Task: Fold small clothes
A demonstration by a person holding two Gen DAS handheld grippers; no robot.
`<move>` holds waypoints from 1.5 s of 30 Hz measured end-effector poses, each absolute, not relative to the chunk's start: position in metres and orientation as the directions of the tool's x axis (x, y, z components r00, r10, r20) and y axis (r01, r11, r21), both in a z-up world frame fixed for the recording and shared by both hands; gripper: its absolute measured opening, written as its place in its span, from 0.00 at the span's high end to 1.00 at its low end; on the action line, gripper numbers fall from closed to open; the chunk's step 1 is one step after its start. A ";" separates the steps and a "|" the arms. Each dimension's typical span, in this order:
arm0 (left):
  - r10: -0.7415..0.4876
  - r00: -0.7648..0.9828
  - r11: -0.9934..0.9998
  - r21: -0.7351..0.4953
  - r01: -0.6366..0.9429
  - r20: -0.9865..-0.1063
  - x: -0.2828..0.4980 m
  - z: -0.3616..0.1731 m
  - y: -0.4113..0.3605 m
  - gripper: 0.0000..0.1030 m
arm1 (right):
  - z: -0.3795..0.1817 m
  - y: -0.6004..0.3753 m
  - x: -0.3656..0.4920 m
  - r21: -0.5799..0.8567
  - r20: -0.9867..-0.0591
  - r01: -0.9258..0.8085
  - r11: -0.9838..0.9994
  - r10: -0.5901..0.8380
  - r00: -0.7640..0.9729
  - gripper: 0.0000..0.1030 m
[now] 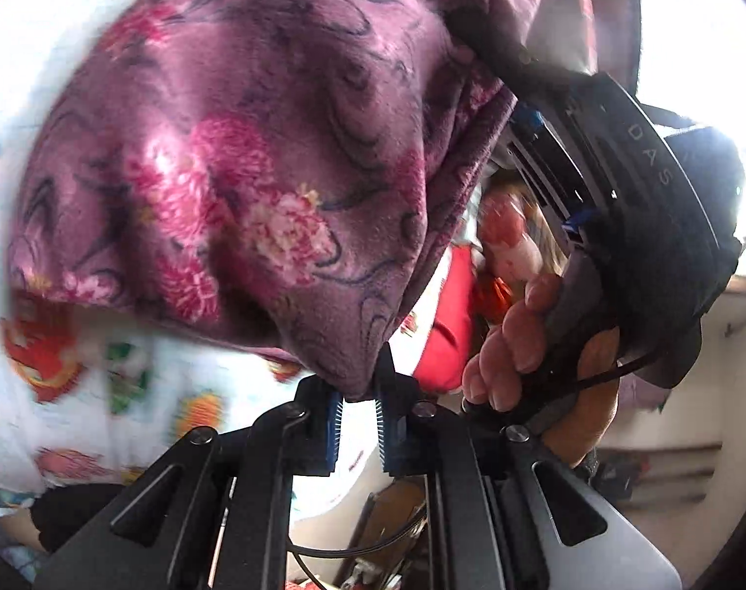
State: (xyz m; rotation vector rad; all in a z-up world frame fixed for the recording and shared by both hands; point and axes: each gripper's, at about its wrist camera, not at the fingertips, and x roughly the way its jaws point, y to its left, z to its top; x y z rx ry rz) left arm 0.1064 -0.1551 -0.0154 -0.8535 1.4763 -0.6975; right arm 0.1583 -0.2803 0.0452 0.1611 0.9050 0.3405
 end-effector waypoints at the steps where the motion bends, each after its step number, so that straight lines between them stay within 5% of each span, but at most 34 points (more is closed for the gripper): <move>1: -0.838 -0.006 0.544 -0.834 -0.090 -0.546 0.104 -0.011 -0.164 0.91 | 0.053 -0.286 0.154 0.266 -0.739 -0.218 0.939 0.344 0.579 0.86; 8: -0.818 -0.101 0.571 -0.821 -0.022 -0.566 0.098 -0.017 -0.226 0.91 | 0.059 -0.342 0.134 0.170 -0.787 -0.108 0.980 0.201 0.583 0.86; 16: -0.729 -0.190 0.657 -0.750 0.076 -0.657 0.086 -0.025 -0.242 0.91 | -0.020 -0.398 0.132 0.156 -0.872 0.116 0.981 0.081 0.484 0.87; 19: -0.693 -0.146 0.667 -0.705 0.241 -0.706 0.078 0.004 -0.219 0.91 | -0.026 -0.415 0.122 0.293 -0.835 0.188 0.938 0.155 0.528 0.73; 21: -0.704 -0.097 0.654 -0.696 0.296 -0.703 0.083 0.023 -0.202 0.89 | -0.020 -0.428 0.112 0.380 -0.800 0.227 0.897 0.195 0.567 0.73; 24: -0.640 0.101 0.741 -0.578 0.341 -0.762 0.099 0.041 -0.171 0.72 | -0.003 -0.454 0.091 0.505 -0.710 0.291 0.813 0.199 0.676 0.72; 26: -0.559 0.195 0.815 -0.490 0.310 -0.806 0.115 0.037 -0.156 0.70 | 0.004 -0.460 0.089 0.571 -0.656 0.277 0.773 0.227 0.720 0.69; 31: -0.516 0.162 0.851 -0.481 0.211 -0.841 0.128 -0.001 -0.158 0.70 | -0.008 -0.430 0.123 0.427 -0.753 0.261 0.866 0.181 0.632 0.68; 32: -0.495 0.152 0.862 -0.460 0.213 -0.856 0.131 -0.009 -0.162 0.70 | -0.015 -0.425 0.130 0.370 -0.789 0.285 0.884 0.137 0.599 0.69; 33: -0.477 0.142 0.870 -0.443 0.217 -0.867 0.132 -0.016 -0.162 0.70 | -0.022 -0.420 0.136 0.330 -0.810 0.286 0.899 0.114 0.576 0.89; 34: -0.462 0.133 0.876 -0.428 0.223 -0.877 0.133 -0.022 -0.160 0.70 | -0.024 -0.418 0.138 0.313 -0.810 0.278 0.908 0.102 0.578 0.94; 38: -0.448 0.080 0.881 -0.424 0.209 -0.890 0.136 -0.038 -0.158 0.70 | -0.036 -0.440 0.129 0.418 -0.789 0.349 0.839 0.144 0.598 0.93; 42: -0.459 0.102 0.876 -0.429 0.222 -0.883 0.131 -0.031 -0.145 0.70 | -0.021 -0.440 0.088 0.475 -0.763 0.304 0.826 0.215 0.610 0.76; 45: -0.451 0.097 0.880 -0.424 0.214 -0.887 0.129 -0.029 -0.142 0.70 | -0.019 -0.424 0.042 0.490 -0.761 0.264 0.831 0.260 0.595 0.47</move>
